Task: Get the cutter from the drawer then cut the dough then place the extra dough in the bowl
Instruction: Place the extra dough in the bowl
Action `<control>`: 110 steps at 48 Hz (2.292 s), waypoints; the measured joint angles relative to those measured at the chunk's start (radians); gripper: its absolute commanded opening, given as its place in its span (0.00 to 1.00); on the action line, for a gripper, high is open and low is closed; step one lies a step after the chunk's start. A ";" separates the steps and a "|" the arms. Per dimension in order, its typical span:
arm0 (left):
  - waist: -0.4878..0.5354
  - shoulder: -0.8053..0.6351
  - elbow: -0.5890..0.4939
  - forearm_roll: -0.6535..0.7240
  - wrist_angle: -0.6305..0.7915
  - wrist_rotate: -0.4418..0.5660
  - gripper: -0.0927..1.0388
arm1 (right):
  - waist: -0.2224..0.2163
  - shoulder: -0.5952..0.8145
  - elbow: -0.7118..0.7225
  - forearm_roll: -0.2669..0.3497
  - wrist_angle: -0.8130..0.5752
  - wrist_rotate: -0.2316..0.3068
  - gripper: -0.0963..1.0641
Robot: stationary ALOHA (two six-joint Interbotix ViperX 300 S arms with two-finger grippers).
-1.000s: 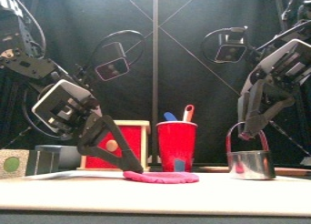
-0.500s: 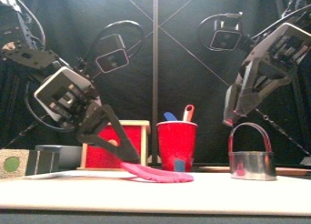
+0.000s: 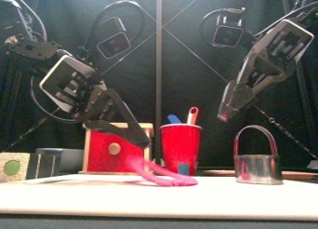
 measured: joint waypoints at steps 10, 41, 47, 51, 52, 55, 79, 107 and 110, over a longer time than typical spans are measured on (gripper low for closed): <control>0.009 0.000 0.000 -0.005 0.000 0.008 0.81 | 0.000 0.002 0.000 0.000 -0.009 0.000 0.79; 0.095 0.069 -0.100 -0.029 0.184 0.127 0.81 | 0.003 0.014 0.000 0.003 -0.012 0.002 0.78; 0.095 0.071 -0.100 -0.034 0.189 0.127 0.81 | 0.005 0.018 0.000 0.005 -0.012 0.002 0.78; 0.095 0.071 -0.100 -0.037 0.190 0.127 0.81 | 0.005 0.018 0.000 0.003 -0.012 0.002 0.78; 0.095 0.071 -0.100 -0.038 0.190 0.127 0.81 | 0.005 0.018 0.000 0.005 -0.012 0.002 0.78; 0.097 0.074 -0.100 -0.043 0.199 0.127 0.81 | 0.003 0.018 0.000 0.005 -0.012 0.002 0.78; 0.100 0.092 -0.129 -0.087 0.295 0.126 0.67 | 0.005 0.018 0.000 0.005 -0.012 0.002 0.78; 0.100 0.074 -0.143 -0.087 0.336 0.130 0.56 | 0.000 0.018 0.002 0.003 -0.014 0.002 0.78; 0.100 0.057 -0.143 -0.087 0.337 0.129 0.56 | 0.000 0.018 0.000 0.003 -0.012 0.002 0.78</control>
